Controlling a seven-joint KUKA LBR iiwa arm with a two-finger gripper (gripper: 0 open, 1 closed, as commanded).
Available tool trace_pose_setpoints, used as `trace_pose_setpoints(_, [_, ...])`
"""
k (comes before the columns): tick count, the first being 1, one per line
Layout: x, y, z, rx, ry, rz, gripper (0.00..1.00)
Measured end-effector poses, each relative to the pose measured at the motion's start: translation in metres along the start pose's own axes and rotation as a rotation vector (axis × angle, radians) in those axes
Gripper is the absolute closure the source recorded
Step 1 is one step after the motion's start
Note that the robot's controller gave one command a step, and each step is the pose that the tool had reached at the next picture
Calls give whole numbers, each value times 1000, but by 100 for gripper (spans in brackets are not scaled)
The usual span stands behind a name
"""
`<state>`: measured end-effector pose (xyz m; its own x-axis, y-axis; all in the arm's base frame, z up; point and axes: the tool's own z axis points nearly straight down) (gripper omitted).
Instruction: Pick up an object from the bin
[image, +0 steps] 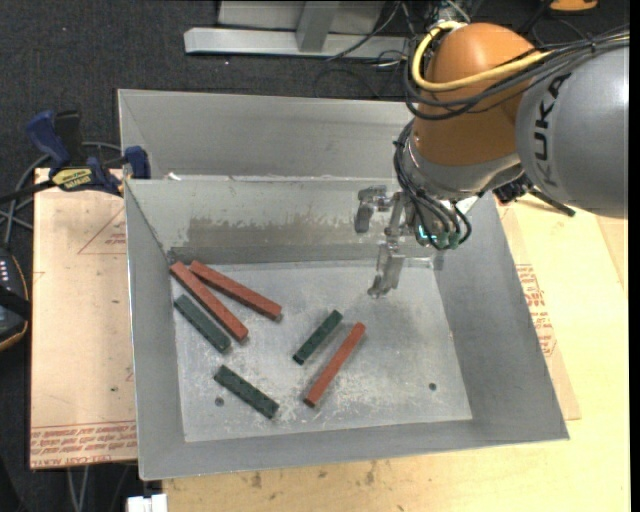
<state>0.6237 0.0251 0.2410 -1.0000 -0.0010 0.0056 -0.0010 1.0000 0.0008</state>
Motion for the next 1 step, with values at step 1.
trace_pose_setpoints(1, [51, 36, 138, -1, 2, -204, 0])
